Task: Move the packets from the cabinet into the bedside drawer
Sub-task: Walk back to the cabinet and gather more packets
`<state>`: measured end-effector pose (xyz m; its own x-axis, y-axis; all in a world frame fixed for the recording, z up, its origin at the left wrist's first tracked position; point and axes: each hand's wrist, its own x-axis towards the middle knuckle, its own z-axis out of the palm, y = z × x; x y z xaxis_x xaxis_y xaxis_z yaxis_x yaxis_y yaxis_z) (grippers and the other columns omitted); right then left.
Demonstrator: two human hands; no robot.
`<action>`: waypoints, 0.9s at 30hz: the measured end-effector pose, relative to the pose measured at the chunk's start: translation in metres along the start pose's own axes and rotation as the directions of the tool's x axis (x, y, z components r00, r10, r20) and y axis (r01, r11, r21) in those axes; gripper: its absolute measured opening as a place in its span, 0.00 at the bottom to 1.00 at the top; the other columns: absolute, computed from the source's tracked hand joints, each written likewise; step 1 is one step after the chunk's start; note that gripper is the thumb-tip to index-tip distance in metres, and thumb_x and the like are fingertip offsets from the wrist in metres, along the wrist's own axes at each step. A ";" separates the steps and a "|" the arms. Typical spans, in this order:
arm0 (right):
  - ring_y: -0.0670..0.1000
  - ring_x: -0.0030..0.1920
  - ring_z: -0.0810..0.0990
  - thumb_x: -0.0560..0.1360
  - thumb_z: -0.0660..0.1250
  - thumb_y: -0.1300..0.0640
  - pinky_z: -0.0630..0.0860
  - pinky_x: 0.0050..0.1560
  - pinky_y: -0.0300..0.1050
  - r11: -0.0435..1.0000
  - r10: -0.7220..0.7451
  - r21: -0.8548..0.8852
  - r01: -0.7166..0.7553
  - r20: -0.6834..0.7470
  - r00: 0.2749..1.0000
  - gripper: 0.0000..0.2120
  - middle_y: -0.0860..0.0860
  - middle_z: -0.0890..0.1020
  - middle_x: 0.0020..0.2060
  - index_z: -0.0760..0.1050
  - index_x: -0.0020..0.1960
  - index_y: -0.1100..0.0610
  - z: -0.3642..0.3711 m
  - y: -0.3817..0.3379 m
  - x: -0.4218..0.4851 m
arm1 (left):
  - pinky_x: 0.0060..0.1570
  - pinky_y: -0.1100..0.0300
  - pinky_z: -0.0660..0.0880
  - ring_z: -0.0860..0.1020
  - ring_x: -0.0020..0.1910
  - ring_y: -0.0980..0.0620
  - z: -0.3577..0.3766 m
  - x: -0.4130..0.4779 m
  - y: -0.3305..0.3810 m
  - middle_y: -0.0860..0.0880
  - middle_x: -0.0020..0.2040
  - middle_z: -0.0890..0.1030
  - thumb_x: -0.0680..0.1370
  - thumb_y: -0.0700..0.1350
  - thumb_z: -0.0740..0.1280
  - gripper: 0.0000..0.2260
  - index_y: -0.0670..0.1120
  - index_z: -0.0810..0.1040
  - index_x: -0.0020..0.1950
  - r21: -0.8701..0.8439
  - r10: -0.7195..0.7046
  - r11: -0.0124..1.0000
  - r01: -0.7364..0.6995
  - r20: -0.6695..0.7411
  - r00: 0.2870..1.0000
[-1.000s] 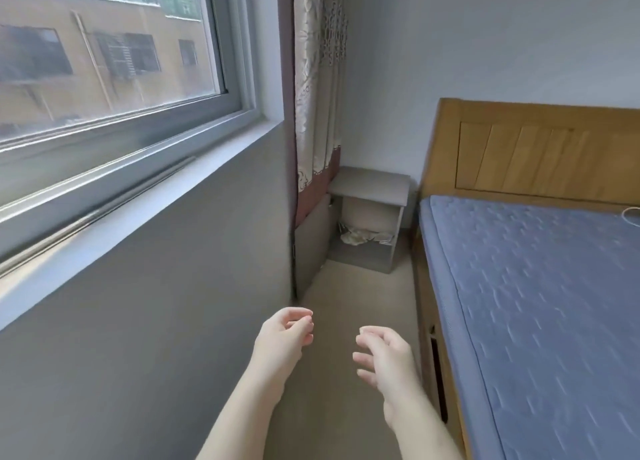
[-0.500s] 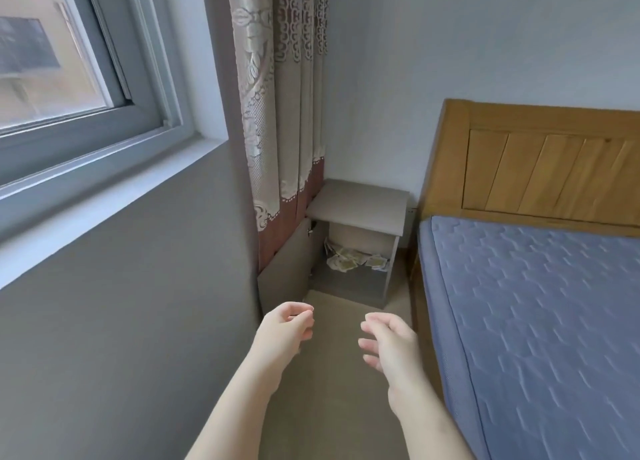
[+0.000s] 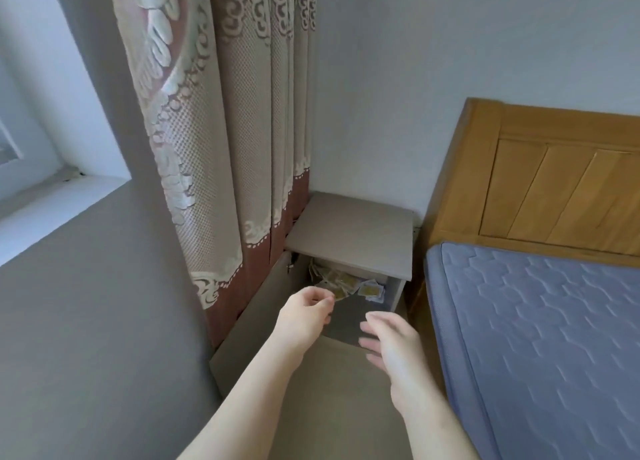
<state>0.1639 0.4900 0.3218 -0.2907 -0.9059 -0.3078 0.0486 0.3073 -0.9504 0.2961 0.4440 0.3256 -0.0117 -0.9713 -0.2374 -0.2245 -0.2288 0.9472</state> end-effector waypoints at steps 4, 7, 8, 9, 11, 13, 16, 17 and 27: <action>0.51 0.49 0.80 0.78 0.62 0.58 0.75 0.45 0.44 0.998 0.058 0.011 -0.057 -0.005 0.998 0.05 0.51 0.80 0.49 0.75 0.47 0.50 0.022 -0.021 0.080 | 0.41 0.64 0.71 0.80 0.50 0.50 0.000 0.086 0.015 0.50 0.45 0.80 0.79 0.44 0.61 0.06 0.51 0.77 0.49 0.036 -0.045 0.998 0.044 0.053 0.998; 0.54 0.50 0.80 0.79 0.62 0.58 0.75 0.50 0.47 0.990 0.134 0.039 -0.133 -0.039 0.990 0.04 0.53 0.80 0.50 0.74 0.48 0.52 0.019 -0.025 0.133 | 0.41 0.63 0.71 0.79 0.48 0.51 0.015 0.138 0.023 0.51 0.43 0.80 0.79 0.44 0.61 0.06 0.50 0.77 0.48 0.069 -0.092 0.994 0.086 0.082 0.992; 0.54 0.51 0.80 0.79 0.62 0.58 0.75 0.50 0.47 0.988 0.150 0.047 -0.148 -0.040 0.988 0.04 0.53 0.80 0.51 0.74 0.49 0.53 0.017 -0.026 0.150 | 0.41 0.62 0.71 0.79 0.46 0.52 0.020 0.155 0.026 0.51 0.42 0.80 0.79 0.44 0.61 0.05 0.50 0.77 0.48 0.080 -0.100 0.992 0.093 0.081 0.992; 0.54 0.50 0.80 0.79 0.62 0.58 0.76 0.50 0.47 0.987 0.156 0.050 -0.154 -0.040 0.987 0.03 0.53 0.80 0.51 0.74 0.49 0.53 0.015 -0.029 0.168 | 0.40 0.62 0.70 0.79 0.45 0.52 0.026 0.172 0.029 0.51 0.41 0.80 0.78 0.43 0.62 0.05 0.50 0.77 0.48 0.085 -0.104 0.992 0.097 0.077 0.992; 0.52 0.50 0.80 0.79 0.62 0.59 0.76 0.47 0.44 0.988 0.151 0.044 -0.149 -0.033 0.988 0.03 0.53 0.80 0.50 0.74 0.51 0.54 0.013 -0.038 0.206 | 0.38 0.63 0.70 0.79 0.44 0.52 0.039 0.208 0.037 0.50 0.42 0.80 0.78 0.43 0.62 0.05 0.49 0.78 0.48 0.083 -0.106 0.991 0.102 0.055 0.993; 0.51 0.49 0.80 0.79 0.62 0.58 0.76 0.44 0.41 0.992 0.129 0.011 -0.128 -0.015 0.992 0.04 0.52 0.80 0.50 0.74 0.52 0.54 0.008 -0.050 0.248 | 0.37 0.64 0.71 0.79 0.45 0.51 0.053 0.243 0.048 0.48 0.45 0.80 0.78 0.42 0.62 0.05 0.49 0.78 0.49 0.071 -0.110 0.992 0.107 0.028 0.994; 0.50 0.47 0.79 0.79 0.62 0.58 0.75 0.42 0.40 0.996 0.087 -0.014 -0.087 0.015 0.996 0.03 0.51 0.79 0.48 0.74 0.49 0.52 -0.003 -0.076 0.314 | 0.36 0.66 0.71 0.79 0.45 0.51 0.079 0.295 0.069 0.48 0.48 0.79 0.79 0.42 0.61 0.06 0.48 0.77 0.52 0.032 -0.097 0.995 0.097 -0.008 0.995; 0.51 0.47 0.79 0.79 0.62 0.58 0.75 0.43 0.42 0.997 0.078 -0.009 -0.078 0.025 0.997 0.04 0.51 0.80 0.47 0.74 0.47 0.51 -0.007 -0.086 0.335 | 0.36 0.66 0.71 0.79 0.45 0.51 0.087 0.311 0.077 0.48 0.47 0.79 0.79 0.43 0.61 0.06 0.47 0.77 0.52 0.020 -0.090 0.996 0.091 -0.023 0.996; 0.51 0.39 0.76 0.78 0.61 0.62 0.70 0.37 0.41 0.979 0.195 0.018 -0.201 0.168 0.966 0.07 0.53 0.80 0.40 0.73 0.42 0.55 0.014 -0.089 0.480 | 0.44 0.61 0.71 0.77 0.40 0.55 0.123 0.424 0.072 0.51 0.42 0.80 0.79 0.42 0.62 0.06 0.50 0.78 0.47 0.026 -0.173 0.984 0.178 -0.134 0.976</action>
<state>0.0337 0.0237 0.2577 -0.1109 -0.8643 -0.4906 0.1229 0.4780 -0.8697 0.1553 0.0232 0.2664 0.1584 -0.9168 -0.3665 -0.2485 -0.3962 0.8839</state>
